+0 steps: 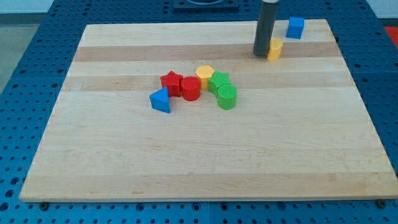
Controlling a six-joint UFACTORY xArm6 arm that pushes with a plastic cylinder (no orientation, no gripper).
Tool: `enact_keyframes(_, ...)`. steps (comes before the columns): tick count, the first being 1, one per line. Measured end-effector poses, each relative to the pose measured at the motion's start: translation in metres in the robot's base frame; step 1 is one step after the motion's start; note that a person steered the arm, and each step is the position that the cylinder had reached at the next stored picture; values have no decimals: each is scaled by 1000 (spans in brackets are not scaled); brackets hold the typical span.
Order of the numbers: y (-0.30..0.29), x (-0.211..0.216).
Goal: Separate the yellow blocks
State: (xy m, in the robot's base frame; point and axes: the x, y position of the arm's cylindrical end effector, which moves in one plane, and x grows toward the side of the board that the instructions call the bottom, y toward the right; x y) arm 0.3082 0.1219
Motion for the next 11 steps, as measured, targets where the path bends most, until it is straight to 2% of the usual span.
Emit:
enact_keyframes(3,55,11)
enact_keyframes(8,75,-16)
enact_keyframes(9,75,4)
enact_keyframes(10,73,56)
enact_keyframes(11,46,101)
